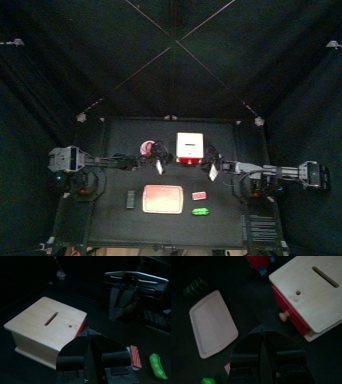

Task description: Grab drawer

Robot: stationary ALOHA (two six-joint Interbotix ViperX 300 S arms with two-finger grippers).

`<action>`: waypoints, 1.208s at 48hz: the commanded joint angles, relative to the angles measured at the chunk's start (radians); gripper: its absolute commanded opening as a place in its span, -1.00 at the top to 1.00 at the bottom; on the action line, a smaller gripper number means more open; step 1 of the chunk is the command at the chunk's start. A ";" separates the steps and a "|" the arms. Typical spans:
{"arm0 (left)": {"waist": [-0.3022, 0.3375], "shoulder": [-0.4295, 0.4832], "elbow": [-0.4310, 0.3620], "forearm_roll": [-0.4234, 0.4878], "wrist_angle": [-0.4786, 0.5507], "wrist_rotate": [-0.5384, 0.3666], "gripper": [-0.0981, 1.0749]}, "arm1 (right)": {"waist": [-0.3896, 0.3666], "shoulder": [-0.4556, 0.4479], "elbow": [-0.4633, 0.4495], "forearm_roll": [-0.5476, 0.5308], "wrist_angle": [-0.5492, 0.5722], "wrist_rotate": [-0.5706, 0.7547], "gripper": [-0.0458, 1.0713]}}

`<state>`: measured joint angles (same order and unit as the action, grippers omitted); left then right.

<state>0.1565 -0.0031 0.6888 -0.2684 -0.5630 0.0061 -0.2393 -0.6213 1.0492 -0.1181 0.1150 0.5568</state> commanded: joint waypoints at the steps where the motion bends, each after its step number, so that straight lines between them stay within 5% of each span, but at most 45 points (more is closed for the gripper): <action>1: -0.017 -0.044 0.020 0.005 -0.041 0.000 0.01 | 0.002 -0.026 -0.012 0.064 -0.005 -0.002 0.07; 17: -0.049 -0.104 0.112 0.107 -0.060 -0.002 0.01 | 0.003 -0.018 0.020 0.160 -0.037 -0.002 0.07; 36: -0.074 -0.158 0.190 0.034 -0.078 -0.002 0.01 | -0.002 -0.017 0.029 0.270 -0.028 0.000 0.07; 46: -0.077 -0.152 0.190 0.034 -0.091 -0.002 0.01 | -0.084 0.000 0.011 0.350 0.058 0.000 0.07; 58: -0.072 -0.143 0.186 0.028 -0.091 -0.003 0.01 | -0.140 -0.002 -0.094 0.308 0.230 0.000 0.07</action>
<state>0.0828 -0.1427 0.8897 -0.2378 -0.6427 0.0031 -0.3666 -0.6182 1.0140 0.2102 0.2961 0.5584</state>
